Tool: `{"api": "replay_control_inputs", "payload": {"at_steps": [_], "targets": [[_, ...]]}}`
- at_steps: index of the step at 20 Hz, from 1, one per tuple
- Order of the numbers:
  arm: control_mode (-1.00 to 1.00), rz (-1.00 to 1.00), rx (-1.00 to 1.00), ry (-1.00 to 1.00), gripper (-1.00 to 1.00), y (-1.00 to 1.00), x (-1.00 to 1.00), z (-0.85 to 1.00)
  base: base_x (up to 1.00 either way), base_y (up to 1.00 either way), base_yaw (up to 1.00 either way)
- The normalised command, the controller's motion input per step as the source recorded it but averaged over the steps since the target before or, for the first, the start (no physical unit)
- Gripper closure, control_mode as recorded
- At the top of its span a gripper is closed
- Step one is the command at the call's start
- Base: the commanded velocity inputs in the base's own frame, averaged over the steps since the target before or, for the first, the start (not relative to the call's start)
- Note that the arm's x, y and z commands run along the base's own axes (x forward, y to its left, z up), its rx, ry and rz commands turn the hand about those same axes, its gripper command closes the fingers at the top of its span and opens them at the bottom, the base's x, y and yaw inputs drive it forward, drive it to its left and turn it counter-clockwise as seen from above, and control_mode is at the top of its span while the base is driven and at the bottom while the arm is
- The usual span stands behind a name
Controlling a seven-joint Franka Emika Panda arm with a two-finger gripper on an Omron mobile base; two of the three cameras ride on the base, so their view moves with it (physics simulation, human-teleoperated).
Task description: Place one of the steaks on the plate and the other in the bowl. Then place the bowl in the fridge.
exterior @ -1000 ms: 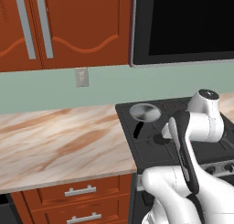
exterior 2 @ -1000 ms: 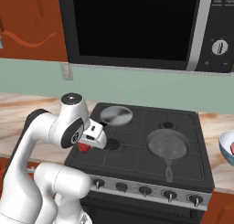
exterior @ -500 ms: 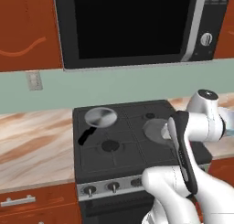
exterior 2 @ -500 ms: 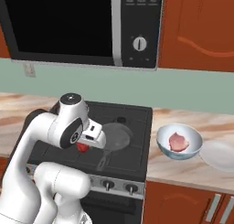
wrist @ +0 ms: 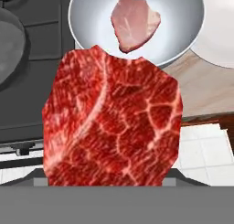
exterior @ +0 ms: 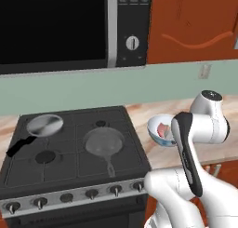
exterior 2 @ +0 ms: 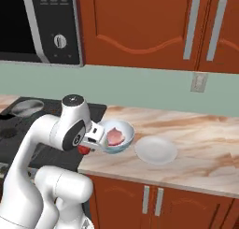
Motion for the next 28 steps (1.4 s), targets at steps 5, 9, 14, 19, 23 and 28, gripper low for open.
{"api": "replay_control_inputs", "payload": {"at_steps": [5,9,14,19,23,28], "targets": [[1.0,0.0,0.0,0.0,1.0,0.0,0.0,0.0,0.0,-0.97,0.0],[1.0,0.0,0.0,0.0,1.0,0.0,0.0,0.0,0.0,-0.88,0.0],[-1.0,0.0,0.01,0.0,1.0,-0.13,0.0,-0.04,0.0,-0.13,0.0],[-1.0,0.01,0.0,0.0,1.0,0.0,0.58,0.0,0.0,0.0,0.0],[-1.0,0.07,-0.09,0.06,1.0,-0.03,0.86,-0.17,0.0,0.0,0.0],[-1.0,0.15,-0.05,0.08,1.0,-0.29,0.98,-0.31,0.0,0.0,0.0]]}}
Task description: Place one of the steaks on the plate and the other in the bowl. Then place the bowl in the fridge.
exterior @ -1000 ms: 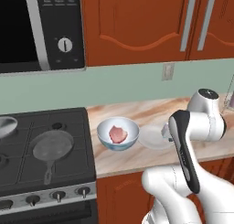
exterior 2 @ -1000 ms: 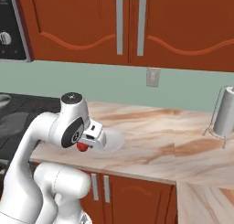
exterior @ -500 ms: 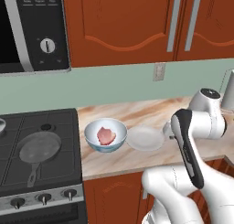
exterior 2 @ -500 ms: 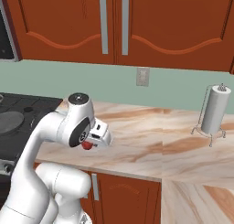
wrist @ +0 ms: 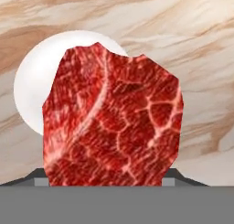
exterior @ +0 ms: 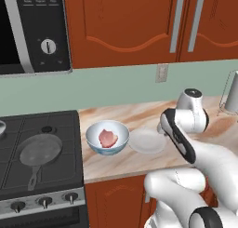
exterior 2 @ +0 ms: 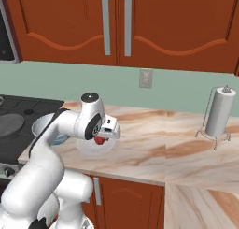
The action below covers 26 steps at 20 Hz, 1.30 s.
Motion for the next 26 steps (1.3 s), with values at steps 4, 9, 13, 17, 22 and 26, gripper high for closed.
{"api": "replay_control_inputs", "payload": {"at_steps": [4,9,13,17,22,26], "targets": [[-1.0,0.29,0.02,0.0,1.0,-0.25,0.76,-0.18,0.0,0.0,0.0],[-1.0,0.25,-0.07,0.03,1.0,0.01,0.34,-0.34,0.0,0.0,0.0],[-1.0,0.24,0.0,0.1,1.0,0.37,0.0,-0.23,0.0,0.0,0.0],[-1.0,0.27,0.0,0.06,1.0,0.51,0.0,-0.44,0.0,0.0,0.0],[-1.0,0.2,0.0,0.04,1.0,0.2,0.2,-0.56,0.0,0.0,0.0],[-1.0,0.18,0.01,0.0,1.0,0.01,0.41,-0.33,0.0,0.0,0.0]]}}
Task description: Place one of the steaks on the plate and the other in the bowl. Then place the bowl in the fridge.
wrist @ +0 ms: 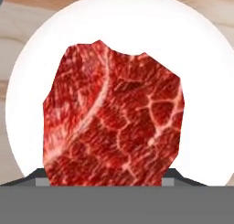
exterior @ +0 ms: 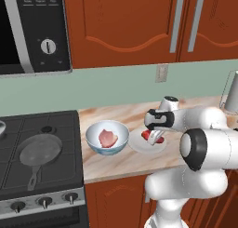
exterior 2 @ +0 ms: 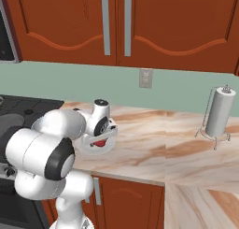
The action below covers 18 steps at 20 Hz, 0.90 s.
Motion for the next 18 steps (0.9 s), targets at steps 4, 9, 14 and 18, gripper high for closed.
{"api": "replay_control_inputs", "payload": {"at_steps": [4,9,14,18], "targets": [[-1.0,0.16,0.03,0.03,1.0,0.0,0.39,-0.08,0.0,0.0,0.0],[-1.0,0.14,0.01,0.02,-1.0,0.1,0.16,-0.18,0.0,0.0,0.0],[-1.0,0.09,0.01,0.02,-1.0,0.18,0.0,-0.18,0.0,0.0,0.0],[-1.0,0.03,0.0,0.0,-1.0,0.0,0.0,0.0,0.0,0.0,0.0]]}}
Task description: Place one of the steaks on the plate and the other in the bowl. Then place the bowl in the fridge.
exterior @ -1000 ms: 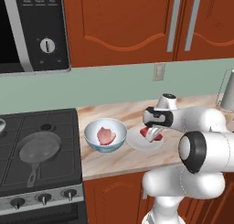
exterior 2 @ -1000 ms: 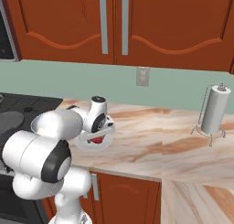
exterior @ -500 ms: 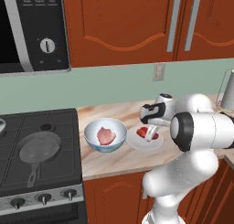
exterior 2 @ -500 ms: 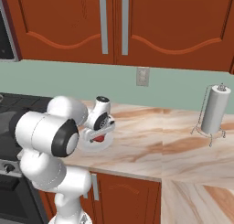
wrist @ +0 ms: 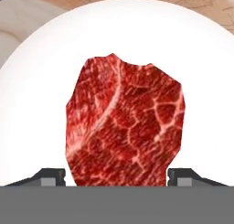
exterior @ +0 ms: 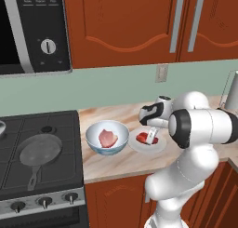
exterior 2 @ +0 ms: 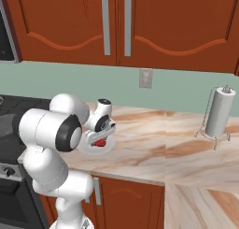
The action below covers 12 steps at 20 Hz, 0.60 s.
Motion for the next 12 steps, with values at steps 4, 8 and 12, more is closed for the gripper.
{"api": "replay_control_inputs", "payload": {"at_steps": [4,8,12], "targets": [[-1.0,0.0,0.0,0.0,-1.0,0.0,-0.01,0.0,0.0,0.0,0.0],[-1.0,0.0,0.0,0.02,-1.0,0.0,-0.12,0.41,0.0,0.0,0.0],[-1.0,-0.03,0.0,0.05,-1.0,0.02,-0.45,0.96,0.0,0.0,0.0]]}}
